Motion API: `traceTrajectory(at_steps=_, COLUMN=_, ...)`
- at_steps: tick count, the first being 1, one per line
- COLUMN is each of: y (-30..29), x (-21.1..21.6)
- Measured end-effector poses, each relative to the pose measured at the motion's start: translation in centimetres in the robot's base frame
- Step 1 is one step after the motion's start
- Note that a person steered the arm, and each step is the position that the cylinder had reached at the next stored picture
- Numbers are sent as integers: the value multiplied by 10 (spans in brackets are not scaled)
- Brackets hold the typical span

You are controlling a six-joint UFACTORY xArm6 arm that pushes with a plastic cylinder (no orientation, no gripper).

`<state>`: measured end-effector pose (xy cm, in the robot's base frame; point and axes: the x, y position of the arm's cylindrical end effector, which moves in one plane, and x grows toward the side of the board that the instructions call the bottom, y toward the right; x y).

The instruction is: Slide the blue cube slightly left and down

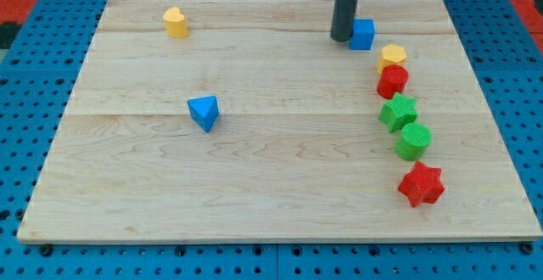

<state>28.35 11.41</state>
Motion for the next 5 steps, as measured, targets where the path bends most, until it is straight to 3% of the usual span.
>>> traceTrajectory(at_steps=2, y=63, x=6)
traceTrajectory(at_steps=3, y=51, x=-7)
traceTrajectory(at_steps=4, y=41, x=-54)
traceTrajectory(at_steps=5, y=121, x=-60)
